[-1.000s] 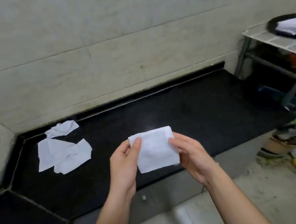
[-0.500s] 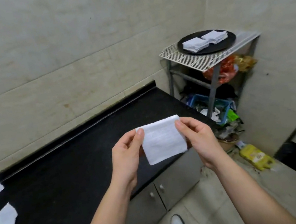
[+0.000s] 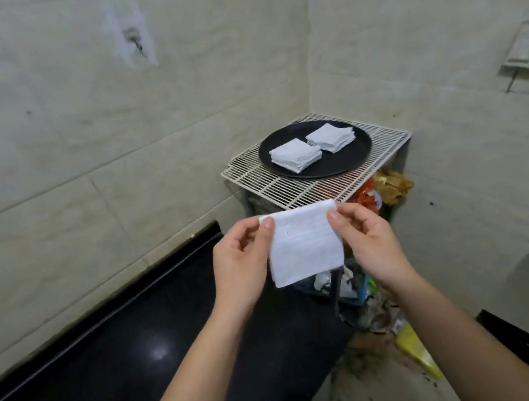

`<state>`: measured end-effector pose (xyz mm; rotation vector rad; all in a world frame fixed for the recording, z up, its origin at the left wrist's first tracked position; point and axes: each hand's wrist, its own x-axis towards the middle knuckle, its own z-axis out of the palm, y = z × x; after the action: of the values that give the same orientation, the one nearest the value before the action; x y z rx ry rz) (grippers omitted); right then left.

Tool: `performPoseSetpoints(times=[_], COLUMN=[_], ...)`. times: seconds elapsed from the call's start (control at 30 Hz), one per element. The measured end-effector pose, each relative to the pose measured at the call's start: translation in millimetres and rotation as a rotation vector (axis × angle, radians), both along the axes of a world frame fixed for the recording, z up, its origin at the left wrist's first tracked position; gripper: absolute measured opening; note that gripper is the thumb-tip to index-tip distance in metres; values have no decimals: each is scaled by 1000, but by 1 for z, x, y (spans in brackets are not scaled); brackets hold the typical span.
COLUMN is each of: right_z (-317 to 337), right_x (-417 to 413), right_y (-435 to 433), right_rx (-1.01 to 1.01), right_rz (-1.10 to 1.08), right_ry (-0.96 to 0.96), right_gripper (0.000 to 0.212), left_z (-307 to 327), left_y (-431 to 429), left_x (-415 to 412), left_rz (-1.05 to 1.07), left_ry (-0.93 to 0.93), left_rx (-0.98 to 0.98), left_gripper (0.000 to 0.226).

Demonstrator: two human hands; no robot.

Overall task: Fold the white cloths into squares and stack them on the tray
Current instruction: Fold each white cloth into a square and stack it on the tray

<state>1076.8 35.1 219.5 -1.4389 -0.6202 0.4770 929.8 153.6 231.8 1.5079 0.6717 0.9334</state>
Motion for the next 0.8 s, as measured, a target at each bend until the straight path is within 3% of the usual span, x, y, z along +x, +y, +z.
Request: performPoseSetpoints(times=[0.33,0.47,0.6,0.8], right_z=[-1,-12,-8,-6], right_x=[176,255,333,410], right_y=[45,74,109,173], right_rx=[-43,-95,-136,-291], right_rz=[-66,43,231,437], right_ry=[-94,-102,-56,-59], right_gripper=[12,12,12,30], left_z=[4,-7,-6,2], left_y=[55,72,86,117], left_x=[178,242,304,360], left_rz=[-55,7,92,236], left_ry=[49,96,140,195], left_rx=[25,-21,-205,-371], left_gripper=[14,17,22,26])
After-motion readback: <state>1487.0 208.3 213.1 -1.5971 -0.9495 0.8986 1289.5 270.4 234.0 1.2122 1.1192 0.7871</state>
